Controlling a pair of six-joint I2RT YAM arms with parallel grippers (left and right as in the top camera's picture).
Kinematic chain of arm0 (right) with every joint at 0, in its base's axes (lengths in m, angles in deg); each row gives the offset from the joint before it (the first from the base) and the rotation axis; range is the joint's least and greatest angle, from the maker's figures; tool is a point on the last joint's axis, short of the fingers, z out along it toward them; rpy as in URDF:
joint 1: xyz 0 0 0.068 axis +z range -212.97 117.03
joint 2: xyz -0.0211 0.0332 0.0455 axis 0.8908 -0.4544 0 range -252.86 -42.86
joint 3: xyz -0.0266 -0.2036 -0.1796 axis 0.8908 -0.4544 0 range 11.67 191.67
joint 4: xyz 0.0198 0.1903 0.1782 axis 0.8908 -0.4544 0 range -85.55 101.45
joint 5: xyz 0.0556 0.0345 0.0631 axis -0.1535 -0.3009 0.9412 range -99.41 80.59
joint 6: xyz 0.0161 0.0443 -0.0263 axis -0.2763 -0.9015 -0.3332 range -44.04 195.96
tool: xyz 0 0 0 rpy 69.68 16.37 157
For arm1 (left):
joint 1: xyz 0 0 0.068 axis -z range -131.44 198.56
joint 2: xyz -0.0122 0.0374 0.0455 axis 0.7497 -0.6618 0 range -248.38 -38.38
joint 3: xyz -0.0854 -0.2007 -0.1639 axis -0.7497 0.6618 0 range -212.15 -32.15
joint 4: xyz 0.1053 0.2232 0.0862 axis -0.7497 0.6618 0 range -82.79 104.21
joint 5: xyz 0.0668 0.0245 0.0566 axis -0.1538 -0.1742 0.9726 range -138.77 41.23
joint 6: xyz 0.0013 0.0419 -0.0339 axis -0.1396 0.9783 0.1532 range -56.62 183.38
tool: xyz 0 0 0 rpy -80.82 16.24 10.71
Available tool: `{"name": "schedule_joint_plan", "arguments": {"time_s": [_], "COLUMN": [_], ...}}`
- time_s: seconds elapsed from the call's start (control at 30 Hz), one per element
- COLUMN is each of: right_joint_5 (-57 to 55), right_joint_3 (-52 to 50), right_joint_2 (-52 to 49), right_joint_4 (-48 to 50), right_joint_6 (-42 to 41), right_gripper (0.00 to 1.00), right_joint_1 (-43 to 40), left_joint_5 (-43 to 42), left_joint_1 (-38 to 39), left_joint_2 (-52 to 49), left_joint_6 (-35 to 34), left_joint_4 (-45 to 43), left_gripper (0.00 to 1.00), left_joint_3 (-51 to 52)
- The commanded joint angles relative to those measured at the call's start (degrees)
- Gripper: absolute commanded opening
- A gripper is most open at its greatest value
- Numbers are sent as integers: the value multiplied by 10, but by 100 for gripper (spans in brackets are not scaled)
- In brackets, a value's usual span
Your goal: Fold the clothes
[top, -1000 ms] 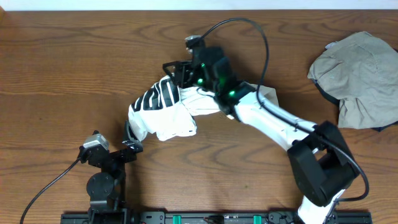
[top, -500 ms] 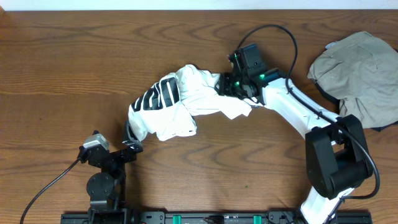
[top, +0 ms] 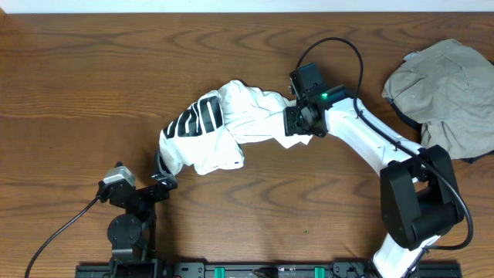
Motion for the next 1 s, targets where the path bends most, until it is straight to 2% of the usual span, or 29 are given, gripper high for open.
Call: {"name": "schedule_joint_plan", "arguments": {"time_s": [0.0,0.4,0.6,0.7,0.8,0.97], "right_joint_5": [-15,-14,-12,-6,3,5], "right_joint_3": [5,3,-14,-24,-31,-32], "right_joint_2": [17,17,17,17,17,17], "right_joint_4": [8,57,81,99,108,113], "right_joint_6": [-8,-23,-58,-64,-88,-90], "right_gripper": [57,58,54,47,32,30], "right_joint_1": [8,5,7,7,8,10], "left_joint_5": [13,13,13,13,13,13], "left_joint_1": [-4,-4,-4,-4,-4,-4], "left_joint_2": [-1,-1,-1,-1,-1,-1], "left_joint_6": [10,10,10,10,10,10], "left_joint_4": [21,21,21,21,21,21], "left_gripper": [98,98,98,98,98,98], "left_joint_3": [12,12,12,12,12,12]}}
